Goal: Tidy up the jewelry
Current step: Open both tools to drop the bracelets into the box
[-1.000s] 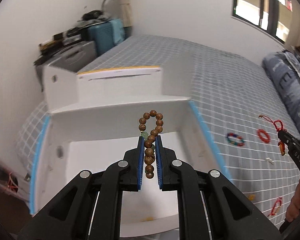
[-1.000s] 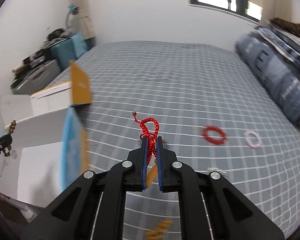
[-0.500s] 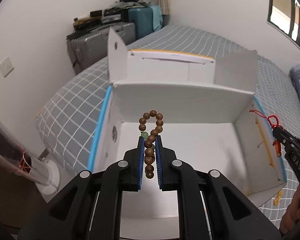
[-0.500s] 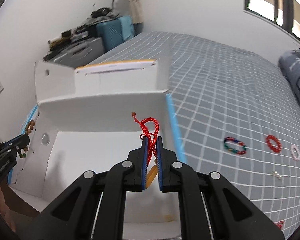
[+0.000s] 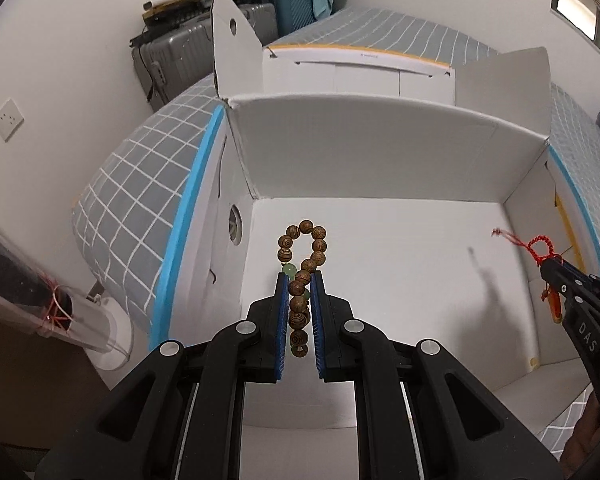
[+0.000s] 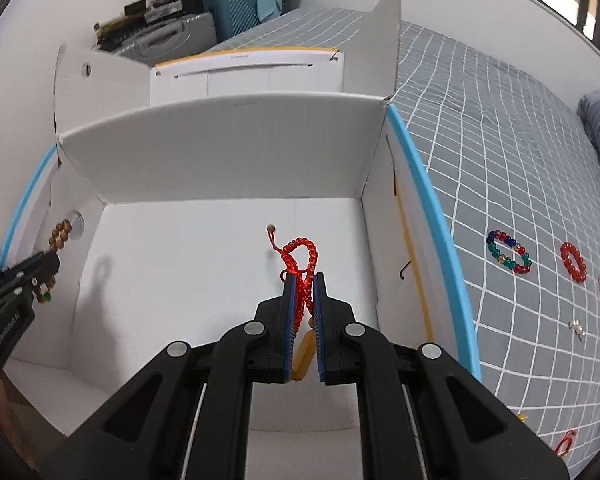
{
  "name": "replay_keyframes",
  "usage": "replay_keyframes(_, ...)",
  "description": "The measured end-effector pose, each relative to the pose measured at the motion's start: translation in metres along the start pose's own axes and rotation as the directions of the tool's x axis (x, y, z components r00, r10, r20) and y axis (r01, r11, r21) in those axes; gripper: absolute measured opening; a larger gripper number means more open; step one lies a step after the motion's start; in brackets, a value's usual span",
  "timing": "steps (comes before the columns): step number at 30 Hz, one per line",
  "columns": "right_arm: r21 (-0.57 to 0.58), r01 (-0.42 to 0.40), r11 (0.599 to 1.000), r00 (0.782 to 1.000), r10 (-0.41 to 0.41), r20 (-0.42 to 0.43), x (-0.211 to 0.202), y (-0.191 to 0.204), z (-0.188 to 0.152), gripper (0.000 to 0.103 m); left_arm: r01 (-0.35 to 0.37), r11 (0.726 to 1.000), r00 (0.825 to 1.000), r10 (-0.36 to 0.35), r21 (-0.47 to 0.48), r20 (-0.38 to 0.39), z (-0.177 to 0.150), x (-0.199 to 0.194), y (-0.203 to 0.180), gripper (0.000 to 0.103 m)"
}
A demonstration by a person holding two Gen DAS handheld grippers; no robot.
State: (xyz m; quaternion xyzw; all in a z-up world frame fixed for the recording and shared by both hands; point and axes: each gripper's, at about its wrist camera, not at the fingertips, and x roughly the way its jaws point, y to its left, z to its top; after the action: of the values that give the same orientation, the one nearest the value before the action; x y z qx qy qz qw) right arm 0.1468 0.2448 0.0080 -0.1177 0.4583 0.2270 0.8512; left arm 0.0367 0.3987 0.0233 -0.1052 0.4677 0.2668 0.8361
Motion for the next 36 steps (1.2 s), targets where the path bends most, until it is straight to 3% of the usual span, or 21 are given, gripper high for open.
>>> replay_keyframes(6,-0.013,0.006,1.000,1.000,-0.006,0.001,0.002,0.002,-0.003,0.015,-0.006,1.000,1.000,0.006,0.011,-0.009,-0.003,0.004,0.001,0.014)
replay_keyframes(8,-0.009,-0.011,1.000,1.000,0.011,0.010,-0.001,0.002,-0.004,0.033,-0.007,1.000,1.000,0.007,0.011,-0.006,-0.003,0.003,0.001,0.015)
replay_keyframes(9,-0.009,-0.017,1.000,1.000,0.017,0.017,-0.003,0.002,-0.004,0.036,-0.006,1.000,1.000,0.006,0.010,-0.007,-0.003,0.001,0.001,0.015)
replay_keyframes(14,-0.033,-0.007,0.999,0.998,0.009,0.063,-0.020,0.006,-0.002,0.059,0.001,1.000,1.000,-0.001,-0.011,0.013,-0.004,-0.007,0.004,0.043)
replay_keyframes(19,-0.039,0.004,0.999,0.995,0.000,0.103,-0.036,0.006,-0.001,0.075,-0.008,1.000,0.999,0.009,-0.026,0.048,-0.004,-0.022,0.006,0.071)
replay_keyframes(23,-0.027,0.016,1.000,0.991,-0.012,0.137,-0.047,0.000,-0.002,0.089,-0.032,0.999,0.995,0.035,-0.029,0.095,-0.005,-0.036,0.007,0.084)
replay_keyframes(28,-0.001,0.034,0.999,0.984,-0.033,0.176,-0.059,-0.015,-0.003,0.095,-0.027,0.999,0.990,0.031,-0.029,0.135,-0.006,-0.050,0.005,0.094)
replay_keyframes(36,0.019,0.033,0.999,0.980,-0.036,0.197,-0.078,-0.039,-0.006,0.095,-0.005,1.000,0.984,0.008,-0.019,0.178,-0.006,-0.071,-0.009,0.097)
